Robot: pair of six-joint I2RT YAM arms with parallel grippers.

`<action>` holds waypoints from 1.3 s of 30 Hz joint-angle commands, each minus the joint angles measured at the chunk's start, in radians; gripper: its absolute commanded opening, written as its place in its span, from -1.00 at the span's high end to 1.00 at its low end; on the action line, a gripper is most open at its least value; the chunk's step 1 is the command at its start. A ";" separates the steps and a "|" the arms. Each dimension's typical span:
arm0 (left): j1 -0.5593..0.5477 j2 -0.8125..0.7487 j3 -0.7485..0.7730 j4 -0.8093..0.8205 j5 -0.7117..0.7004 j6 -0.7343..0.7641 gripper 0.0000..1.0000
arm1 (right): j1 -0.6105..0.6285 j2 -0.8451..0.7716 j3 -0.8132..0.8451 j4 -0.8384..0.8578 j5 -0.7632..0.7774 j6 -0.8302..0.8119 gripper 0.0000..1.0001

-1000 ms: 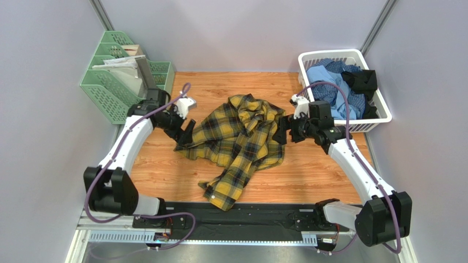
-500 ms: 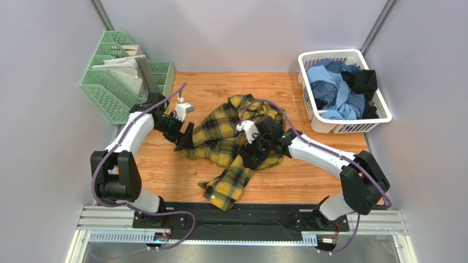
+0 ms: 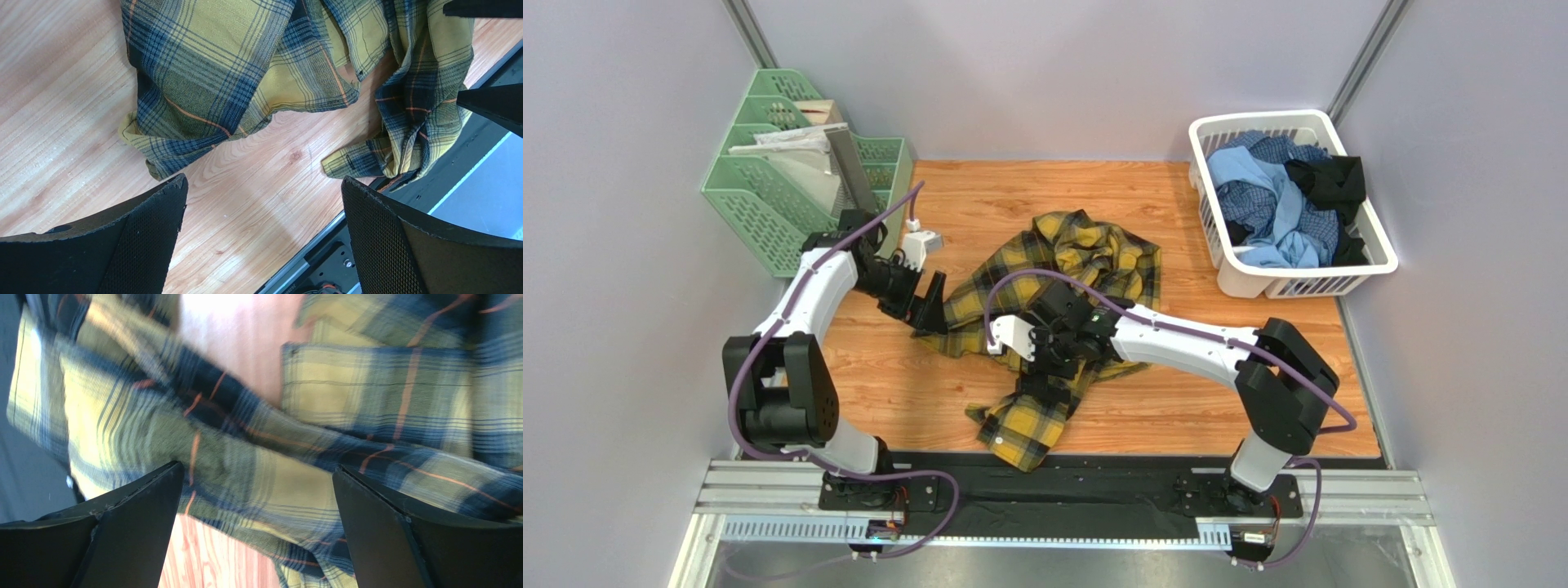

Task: Fold and stack the long sleeve shirts
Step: Flatten the shirt out

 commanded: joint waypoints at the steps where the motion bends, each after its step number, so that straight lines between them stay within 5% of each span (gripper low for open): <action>1: 0.003 -0.029 0.046 -0.008 0.024 0.034 -0.99 | 0.015 0.013 0.028 -0.089 -0.052 -0.160 -0.93; 4: 0.003 -0.031 0.044 -0.006 0.024 0.034 -0.99 | 0.017 0.032 0.048 -0.096 -0.012 -0.213 -0.82; 5: 0.003 -0.032 0.044 -0.006 0.023 0.032 -0.99 | 0.017 0.045 0.054 -0.095 -0.001 -0.226 -0.36; 7: 0.003 -0.040 0.043 -0.005 0.021 0.029 -0.99 | 0.017 0.059 0.080 -0.115 0.019 -0.265 0.16; 8: 0.005 -0.045 0.041 -0.003 0.017 0.028 -0.99 | 0.012 0.068 0.118 -0.131 0.019 -0.272 0.60; 10: 0.006 -0.057 0.038 -0.003 0.015 0.029 -0.98 | 0.008 0.065 0.146 -0.171 0.026 -0.279 1.00; 17: 0.007 -0.083 0.035 0.012 0.023 0.035 -0.95 | -0.151 -0.091 0.297 -0.205 -0.020 -0.186 1.00; 22: -0.006 -0.083 0.035 0.066 0.003 0.024 -0.96 | -0.317 -0.122 0.586 -0.144 -0.033 -0.031 1.00; 29: -0.153 -0.006 0.043 0.225 -0.224 -0.020 -0.99 | -0.543 -0.051 0.873 0.028 0.046 0.161 1.00; 36: -0.230 0.176 0.069 0.316 -0.326 -0.011 -0.98 | -0.583 -0.083 0.959 0.198 0.180 0.197 1.00; 39: -0.237 0.228 0.075 0.311 -0.358 0.008 -0.59 | -0.589 -0.114 0.962 0.264 0.256 0.188 1.00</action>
